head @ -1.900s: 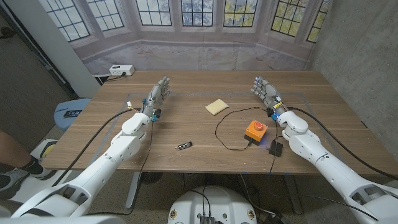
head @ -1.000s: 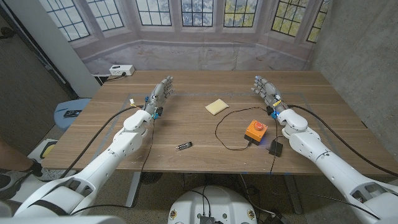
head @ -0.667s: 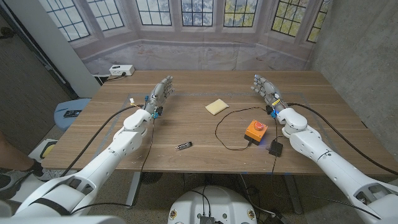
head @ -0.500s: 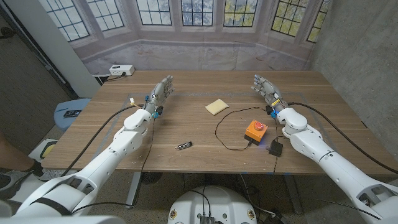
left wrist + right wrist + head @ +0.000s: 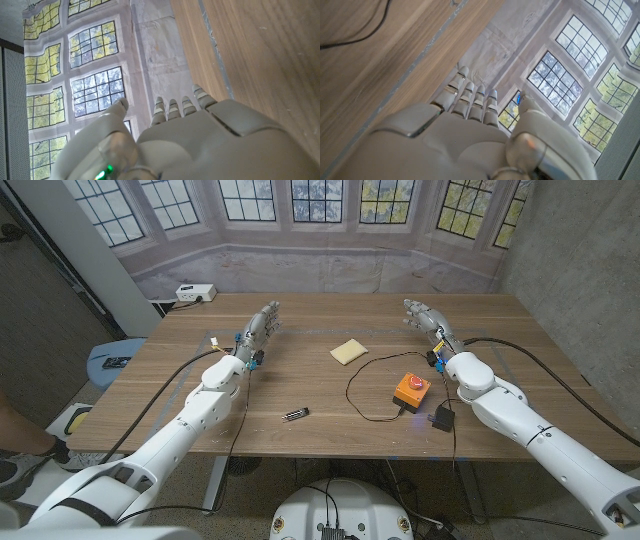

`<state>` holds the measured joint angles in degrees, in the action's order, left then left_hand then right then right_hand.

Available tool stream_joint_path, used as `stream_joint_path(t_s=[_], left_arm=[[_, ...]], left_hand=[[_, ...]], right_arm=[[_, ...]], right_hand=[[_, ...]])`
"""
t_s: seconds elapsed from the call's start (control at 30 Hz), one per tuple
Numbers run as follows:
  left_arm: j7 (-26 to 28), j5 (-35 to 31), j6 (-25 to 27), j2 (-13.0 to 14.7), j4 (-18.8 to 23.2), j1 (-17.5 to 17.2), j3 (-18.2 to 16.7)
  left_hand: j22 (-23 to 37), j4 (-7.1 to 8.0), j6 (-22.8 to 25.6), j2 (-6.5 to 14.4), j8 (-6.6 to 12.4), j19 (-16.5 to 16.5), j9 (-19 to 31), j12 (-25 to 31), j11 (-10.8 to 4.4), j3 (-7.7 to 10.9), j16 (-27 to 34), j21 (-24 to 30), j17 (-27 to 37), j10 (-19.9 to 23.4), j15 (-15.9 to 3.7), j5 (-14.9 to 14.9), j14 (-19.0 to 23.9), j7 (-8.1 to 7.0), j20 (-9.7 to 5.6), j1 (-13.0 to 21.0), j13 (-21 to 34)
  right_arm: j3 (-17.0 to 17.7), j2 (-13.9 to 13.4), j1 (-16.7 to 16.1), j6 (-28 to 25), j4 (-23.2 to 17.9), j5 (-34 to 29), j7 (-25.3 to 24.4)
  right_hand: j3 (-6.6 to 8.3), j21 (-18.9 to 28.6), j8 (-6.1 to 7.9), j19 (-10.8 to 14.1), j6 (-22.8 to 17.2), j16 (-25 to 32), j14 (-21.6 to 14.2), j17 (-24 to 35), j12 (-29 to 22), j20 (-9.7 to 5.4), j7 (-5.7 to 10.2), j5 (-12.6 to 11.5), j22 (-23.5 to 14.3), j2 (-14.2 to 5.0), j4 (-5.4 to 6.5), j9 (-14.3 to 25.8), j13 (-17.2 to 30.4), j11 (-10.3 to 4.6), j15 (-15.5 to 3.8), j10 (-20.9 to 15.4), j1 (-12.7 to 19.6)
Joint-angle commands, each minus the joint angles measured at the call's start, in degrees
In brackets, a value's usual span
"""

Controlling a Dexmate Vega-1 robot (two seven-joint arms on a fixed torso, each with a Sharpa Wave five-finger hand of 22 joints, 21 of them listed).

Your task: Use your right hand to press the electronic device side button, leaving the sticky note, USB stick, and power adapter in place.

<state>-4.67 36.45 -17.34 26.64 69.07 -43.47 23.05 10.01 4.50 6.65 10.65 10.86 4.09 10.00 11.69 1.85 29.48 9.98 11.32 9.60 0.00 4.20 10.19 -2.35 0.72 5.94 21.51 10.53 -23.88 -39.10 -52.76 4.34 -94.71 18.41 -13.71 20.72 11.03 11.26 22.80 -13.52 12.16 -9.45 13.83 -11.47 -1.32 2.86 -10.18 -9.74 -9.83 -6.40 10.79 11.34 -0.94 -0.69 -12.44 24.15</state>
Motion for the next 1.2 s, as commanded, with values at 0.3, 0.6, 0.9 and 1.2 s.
stream_joint_path(t_s=[0.3,0.6,0.9,1.2], left_arm=[[0.16,0.01,0.33,-0.70,-0.69,0.17,0.45],[-0.99,0.33,-0.01,-1.43,-2.81,1.27,0.61],[-1.66,0.39,-0.23,-1.71,-3.89,1.86,0.68],[-2.05,0.38,-0.37,-1.71,-4.10,1.88,0.76]], left_hand=[[0.29,-0.32,0.95,-0.51,-0.11,0.51,0.16,0.33,0.33,0.70,0.40,0.41,0.12,0.76,0.09,0.08,0.72,-0.21,0.02,0.26,0.19],[0.30,-0.48,1.14,-0.56,-0.10,0.70,0.18,0.38,0.38,0.95,0.43,0.47,0.12,0.99,0.29,0.08,0.97,-0.15,-0.09,0.32,0.20],[0.30,-0.59,1.48,-0.60,-0.02,0.78,0.19,0.39,0.44,1.14,0.43,0.48,0.14,1.09,0.24,0.07,1.09,-0.15,-0.12,0.32,0.21],[0.30,-0.68,1.66,-0.63,-0.02,0.78,0.21,0.46,0.42,1.33,0.42,0.46,0.15,1.38,0.25,0.06,1.19,-0.12,-0.13,0.30,0.22]], right_arm=[[0.02,-3.94,-2.85,-4.98,-7.12,-8.46,-4.05],[0.45,-6.02,-4.89,-9.74,-11.89,-12.72,-6.39],[1.16,-8.08,-7.16,-13.85,-16.25,-16.16,-7.82],[1.31,-10.40,-8.45,-18.42,-20.40,-19.75,-7.70]], right_hand=[[0.45,0.32,0.50,0.26,-1.43,0.61,-0.78,-0.20,-0.39,0.69,-0.19,-0.45,-0.12,0.42,-0.83,0.12,0.28,0.04,0.38,-1.03,1.30],[0.77,-0.09,0.76,-0.69,-2.63,0.63,-1.19,-0.62,-0.63,1.38,0.33,-0.60,-0.09,0.79,-1.70,0.10,0.26,-0.35,0.39,-2.05,2.28],[0.84,-0.36,0.72,-1.57,-2.91,0.53,-1.11,-0.86,-0.47,1.41,0.54,-0.67,-0.08,1.08,-2.10,0.11,0.24,-1.23,0.28,-1.92,2.73],[0.86,-0.20,0.68,-1.43,-3.17,0.37,-0.85,-1.10,-0.45,2.76,0.63,-0.72,-0.07,1.38,-2.42,0.11,0.22,-1.74,0.73,-2.18,3.13]])
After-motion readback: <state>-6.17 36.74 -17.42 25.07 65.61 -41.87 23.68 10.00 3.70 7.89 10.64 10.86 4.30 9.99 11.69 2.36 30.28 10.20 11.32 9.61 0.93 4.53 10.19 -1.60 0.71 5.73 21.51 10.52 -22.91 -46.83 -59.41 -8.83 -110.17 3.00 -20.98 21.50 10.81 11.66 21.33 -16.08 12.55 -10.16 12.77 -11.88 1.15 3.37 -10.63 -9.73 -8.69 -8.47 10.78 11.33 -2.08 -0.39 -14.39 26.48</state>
